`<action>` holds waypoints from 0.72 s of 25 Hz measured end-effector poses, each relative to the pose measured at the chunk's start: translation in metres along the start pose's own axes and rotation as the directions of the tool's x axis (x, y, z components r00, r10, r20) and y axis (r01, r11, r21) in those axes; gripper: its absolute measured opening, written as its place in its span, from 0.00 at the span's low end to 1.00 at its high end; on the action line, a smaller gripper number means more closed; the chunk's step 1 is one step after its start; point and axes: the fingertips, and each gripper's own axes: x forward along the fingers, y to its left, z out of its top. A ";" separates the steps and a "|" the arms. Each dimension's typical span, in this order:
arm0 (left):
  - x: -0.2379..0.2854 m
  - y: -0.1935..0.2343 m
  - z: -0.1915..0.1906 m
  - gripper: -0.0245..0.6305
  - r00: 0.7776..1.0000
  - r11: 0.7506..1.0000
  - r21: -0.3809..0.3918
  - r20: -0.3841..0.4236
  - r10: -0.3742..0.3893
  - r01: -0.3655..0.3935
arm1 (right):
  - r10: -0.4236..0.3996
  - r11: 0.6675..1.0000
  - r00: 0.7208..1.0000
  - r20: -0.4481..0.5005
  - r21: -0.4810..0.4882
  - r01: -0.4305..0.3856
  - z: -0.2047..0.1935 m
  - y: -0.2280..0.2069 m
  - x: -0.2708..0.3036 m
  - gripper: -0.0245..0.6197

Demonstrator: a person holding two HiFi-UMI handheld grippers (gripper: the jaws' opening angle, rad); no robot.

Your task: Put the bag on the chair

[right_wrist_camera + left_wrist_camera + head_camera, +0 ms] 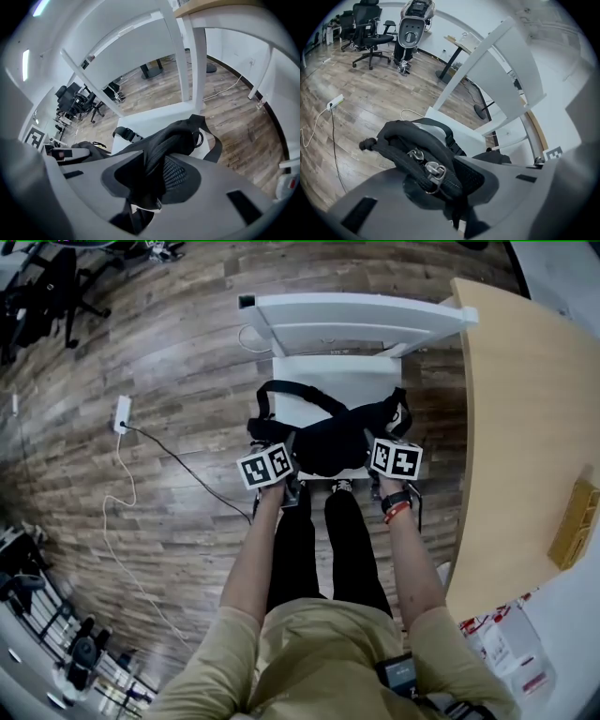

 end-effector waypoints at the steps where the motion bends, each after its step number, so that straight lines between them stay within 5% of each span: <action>1: 0.005 0.002 0.003 0.14 1.000 1.000 -0.010 0.005 -0.010 0.010 | -0.009 1.000 1.000 0.008 -0.003 0.009 0.003 -0.003 0.005 0.22; 7: 0.028 0.025 0.014 0.26 0.999 0.997 -0.070 -0.015 -0.032 0.031 | -0.003 1.000 1.000 0.026 -0.021 0.004 0.015 -0.012 0.039 0.29; 8: 0.031 0.027 0.013 0.29 0.999 0.995 -0.092 -0.025 -0.041 0.039 | -0.019 0.999 0.999 0.029 -0.033 0.020 0.016 -0.017 0.041 0.39; 9: 0.032 0.029 0.013 0.34 0.998 0.992 -0.114 -0.033 -0.051 0.047 | -0.033 0.998 0.999 0.031 -0.048 0.034 0.018 -0.021 0.042 0.60; 10: 0.033 0.030 0.012 0.41 0.997 0.989 -0.136 -0.038 -0.060 0.054 | -0.038 0.997 0.999 0.033 -0.059 0.040 0.019 -0.024 0.042 0.65; 12: 0.031 0.034 0.014 0.59 0.997 0.982 -0.179 -0.034 -0.063 0.056 | -0.032 0.998 0.999 0.038 -0.058 0.034 0.021 -0.026 0.038 0.67; 15: 0.023 0.036 0.014 0.67 0.999 0.977 -0.208 -0.016 -0.044 0.040 | -0.043 0.997 0.998 0.052 -0.055 0.046 0.021 -0.026 0.028 0.67; 18: 0.017 0.029 0.011 0.70 1.000 0.988 -0.153 -0.014 -0.023 0.021 | -0.043 0.997 0.998 0.049 -0.068 0.046 0.018 -0.023 0.018 0.67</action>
